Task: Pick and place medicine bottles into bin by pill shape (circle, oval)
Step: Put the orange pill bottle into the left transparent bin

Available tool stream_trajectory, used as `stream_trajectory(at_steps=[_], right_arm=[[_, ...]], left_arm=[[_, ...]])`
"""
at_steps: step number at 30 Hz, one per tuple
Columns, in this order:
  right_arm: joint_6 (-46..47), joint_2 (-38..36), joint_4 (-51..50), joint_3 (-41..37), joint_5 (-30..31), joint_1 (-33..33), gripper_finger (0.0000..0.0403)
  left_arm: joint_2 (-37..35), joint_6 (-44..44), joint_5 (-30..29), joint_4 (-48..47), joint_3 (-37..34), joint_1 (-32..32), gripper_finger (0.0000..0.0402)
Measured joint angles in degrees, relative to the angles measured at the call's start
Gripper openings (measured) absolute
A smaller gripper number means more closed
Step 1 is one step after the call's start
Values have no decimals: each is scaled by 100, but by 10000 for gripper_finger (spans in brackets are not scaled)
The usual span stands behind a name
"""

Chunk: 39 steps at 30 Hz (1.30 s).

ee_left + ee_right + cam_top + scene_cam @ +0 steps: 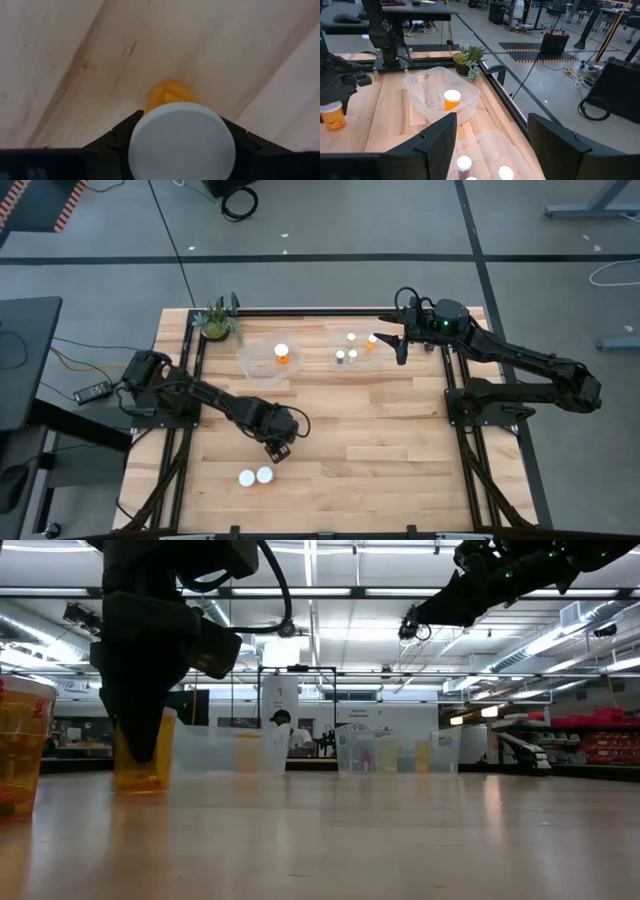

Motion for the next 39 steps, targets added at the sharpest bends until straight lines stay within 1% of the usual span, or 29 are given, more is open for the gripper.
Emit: stream_trajectory(at_steps=[5,8,13,15,19,22,27,34,39], right_arm=[[-1,0,0,-2,-1,0,251],[-1,0,1,-2,0,0,251],[-1,0,0,-2,-2,0,251],[-1,0,0,0,-2,0,251],[-3,0,-31,-2,-2,0,251],[-26,0,-75,0,-2,-1,251],[-46,0,-168,-1,-2,-4,251],[-46,0,-271,0,-2,-4,251],[-46,-2,-359,0,-2,-4,251]], left_arm=[[-2,451,-1,-60,66,215,215],[-4,899,-3,-225,227,461,212],[-9,1834,-120,-662,671,1036,196],[-9,2220,-240,-932,859,1279,197],[-9,2958,-547,-1409,1191,1780,213],[-9,3392,-608,-1609,1404,2157,209],[-9,3955,-608,-1867,1663,2657,196],[-9,4489,-605,-2181,1740,3192,212],[-9,4764,-702,-2195,1739,3606,199]])
